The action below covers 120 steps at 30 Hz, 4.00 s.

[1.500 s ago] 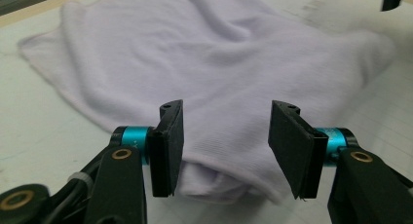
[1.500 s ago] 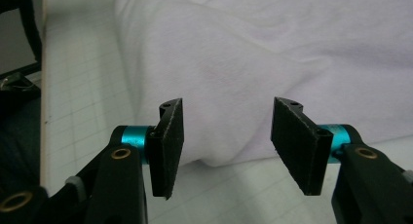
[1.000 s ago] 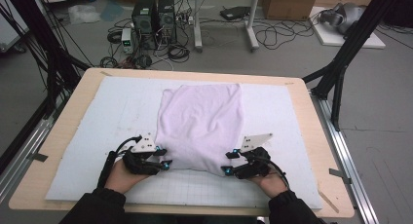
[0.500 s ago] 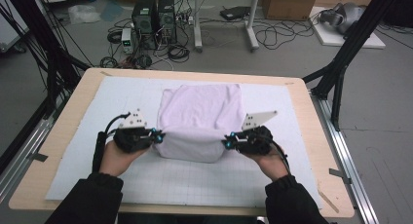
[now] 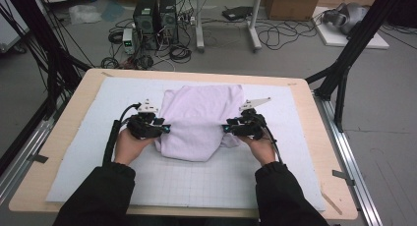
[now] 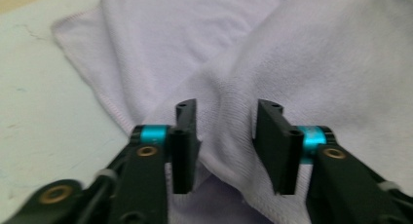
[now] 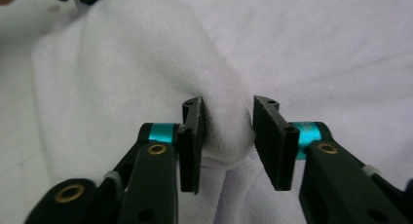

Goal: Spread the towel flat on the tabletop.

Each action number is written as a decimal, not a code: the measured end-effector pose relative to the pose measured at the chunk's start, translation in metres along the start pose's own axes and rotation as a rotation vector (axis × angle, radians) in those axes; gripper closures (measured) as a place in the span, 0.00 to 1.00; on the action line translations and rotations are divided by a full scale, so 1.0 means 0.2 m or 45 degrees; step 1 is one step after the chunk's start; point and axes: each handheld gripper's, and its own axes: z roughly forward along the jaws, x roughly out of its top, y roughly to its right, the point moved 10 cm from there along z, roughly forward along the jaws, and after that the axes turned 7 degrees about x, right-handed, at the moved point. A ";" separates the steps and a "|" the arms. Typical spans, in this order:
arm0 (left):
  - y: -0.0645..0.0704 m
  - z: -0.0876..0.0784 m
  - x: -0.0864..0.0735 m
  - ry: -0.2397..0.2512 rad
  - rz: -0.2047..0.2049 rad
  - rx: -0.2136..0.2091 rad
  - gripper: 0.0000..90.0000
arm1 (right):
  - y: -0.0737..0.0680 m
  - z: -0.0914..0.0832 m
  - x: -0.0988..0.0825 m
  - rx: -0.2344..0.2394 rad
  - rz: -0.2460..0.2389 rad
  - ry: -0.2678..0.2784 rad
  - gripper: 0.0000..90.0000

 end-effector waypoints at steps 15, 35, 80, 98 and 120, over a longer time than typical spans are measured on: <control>0.35 -0.07 -0.20 0.021 0.105 -0.198 0.58 | -0.14 -0.07 -0.23 -0.010 -0.068 -0.057 0.69; 0.21 -0.22 -0.04 0.160 0.000 -0.111 0.96 | -0.10 -0.08 -0.25 -0.035 -0.119 -0.087 0.95; 0.25 -0.04 -0.21 -0.014 0.065 -0.163 0.61 | -0.27 -0.01 -0.25 0.036 -0.259 -0.103 0.55; 0.29 -0.08 -0.20 -0.009 0.105 -0.141 0.91 | -0.30 0.10 -0.24 0.093 -0.248 -0.166 0.96; 0.29 -0.17 0.01 0.052 0.013 -0.108 0.90 | -0.30 -0.11 0.00 0.067 -0.246 -0.131 0.96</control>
